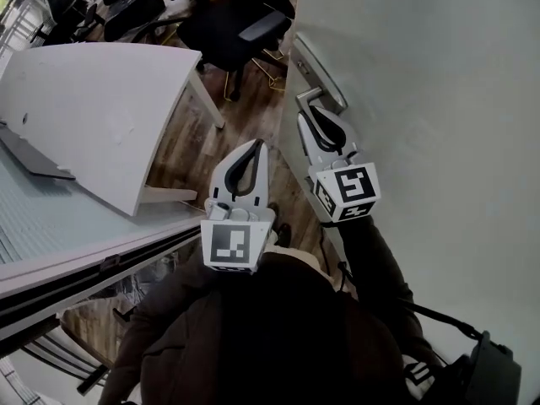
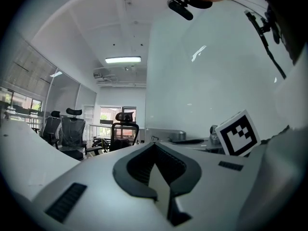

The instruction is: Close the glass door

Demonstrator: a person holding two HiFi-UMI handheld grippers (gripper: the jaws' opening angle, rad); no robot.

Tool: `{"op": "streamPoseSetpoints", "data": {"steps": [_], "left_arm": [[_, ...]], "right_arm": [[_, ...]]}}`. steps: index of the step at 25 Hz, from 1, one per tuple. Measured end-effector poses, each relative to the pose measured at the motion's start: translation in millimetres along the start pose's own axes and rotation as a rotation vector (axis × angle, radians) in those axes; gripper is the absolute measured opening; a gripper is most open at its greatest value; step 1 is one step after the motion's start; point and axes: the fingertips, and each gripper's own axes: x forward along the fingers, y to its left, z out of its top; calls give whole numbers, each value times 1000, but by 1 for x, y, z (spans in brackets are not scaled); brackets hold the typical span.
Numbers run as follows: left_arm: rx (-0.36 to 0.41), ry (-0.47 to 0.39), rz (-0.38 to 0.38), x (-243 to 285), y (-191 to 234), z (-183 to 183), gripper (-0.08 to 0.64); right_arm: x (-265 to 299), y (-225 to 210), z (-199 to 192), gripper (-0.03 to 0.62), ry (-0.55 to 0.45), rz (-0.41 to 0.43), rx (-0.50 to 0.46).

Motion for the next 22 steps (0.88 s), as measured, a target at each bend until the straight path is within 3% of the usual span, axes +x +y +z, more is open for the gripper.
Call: {"op": "streamPoseSetpoints", "data": {"steps": [7, 22], "left_arm": [[-16, 25, 114, -55, 18, -9, -3], [0, -17, 94, -147, 49, -2, -3]], "right_arm": [[-6, 42, 4, 69, -5, 55, -4], [-20, 151, -3, 67, -13, 148, -36]]}}
